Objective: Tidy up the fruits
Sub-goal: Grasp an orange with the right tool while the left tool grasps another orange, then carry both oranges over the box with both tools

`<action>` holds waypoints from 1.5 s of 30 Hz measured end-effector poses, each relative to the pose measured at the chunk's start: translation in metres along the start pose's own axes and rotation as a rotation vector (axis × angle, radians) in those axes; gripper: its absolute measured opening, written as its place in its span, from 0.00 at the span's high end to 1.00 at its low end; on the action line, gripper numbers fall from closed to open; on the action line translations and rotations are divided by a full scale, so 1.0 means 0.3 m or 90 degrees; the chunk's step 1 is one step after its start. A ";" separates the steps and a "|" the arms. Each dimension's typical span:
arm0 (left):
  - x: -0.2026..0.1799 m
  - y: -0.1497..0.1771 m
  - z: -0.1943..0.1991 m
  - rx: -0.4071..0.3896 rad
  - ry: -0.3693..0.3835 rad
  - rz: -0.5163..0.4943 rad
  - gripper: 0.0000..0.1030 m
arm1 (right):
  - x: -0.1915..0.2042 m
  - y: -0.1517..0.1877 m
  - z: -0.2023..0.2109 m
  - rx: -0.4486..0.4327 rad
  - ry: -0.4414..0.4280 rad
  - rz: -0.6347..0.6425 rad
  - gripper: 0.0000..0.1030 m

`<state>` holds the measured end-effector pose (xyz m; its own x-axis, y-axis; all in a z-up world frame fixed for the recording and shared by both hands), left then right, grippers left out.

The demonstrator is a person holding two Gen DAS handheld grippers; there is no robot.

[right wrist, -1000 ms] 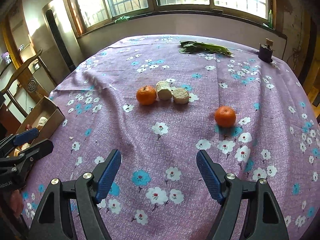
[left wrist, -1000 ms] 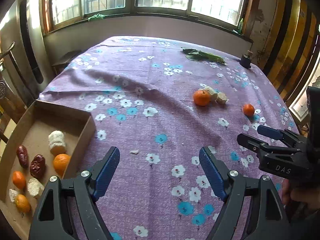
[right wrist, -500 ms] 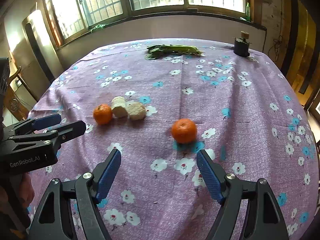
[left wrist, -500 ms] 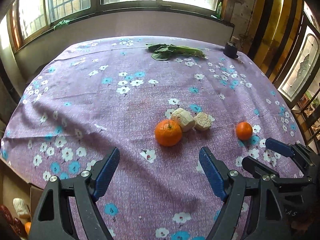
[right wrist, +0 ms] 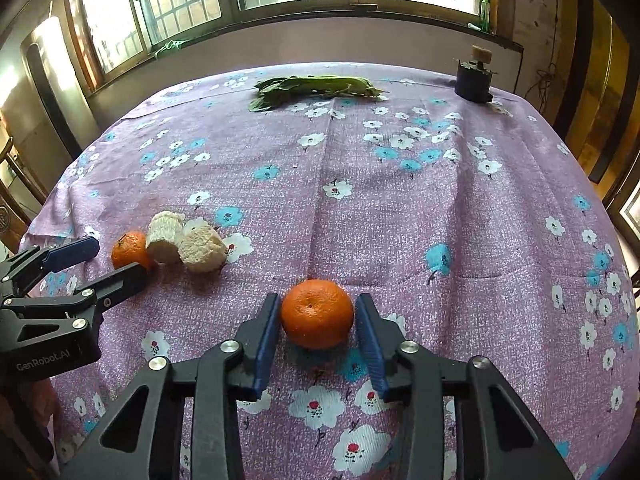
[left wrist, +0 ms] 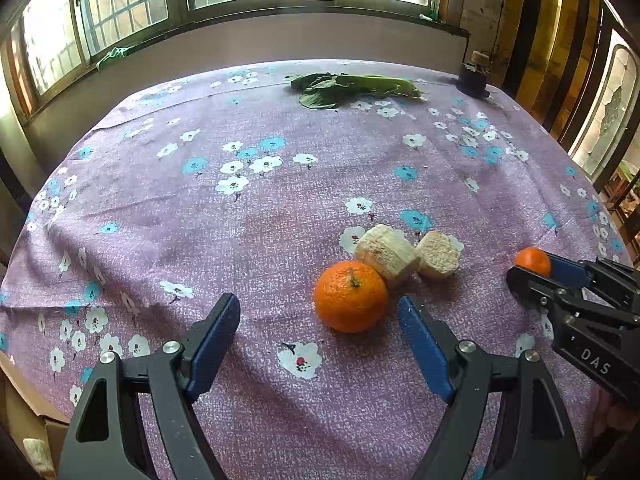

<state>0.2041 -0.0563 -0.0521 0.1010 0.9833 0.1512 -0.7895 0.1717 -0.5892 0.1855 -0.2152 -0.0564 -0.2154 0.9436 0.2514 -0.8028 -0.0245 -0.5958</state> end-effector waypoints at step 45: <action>0.565 0.541 0.518 -0.033 -0.176 0.172 0.68 | 0.852 0.316 0.178 0.033 -0.242 0.209 0.63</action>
<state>-0.0010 0.1289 0.0012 -0.2790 0.9417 0.1880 -0.7326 -0.0821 -0.6757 0.0247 0.0060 -0.0080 -0.6402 0.6971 0.3228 -0.6834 -0.3249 -0.6537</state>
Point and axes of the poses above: each gripper's, at about its wrist camera, not at the fingertips, and z roughly against the way its jaws point, x to its left, y to its underside, the point moved 8 cm from there along -z, roughly the way its jaws point, and after that the axes turned 11 degrees about -y, right-handed, at the moved point
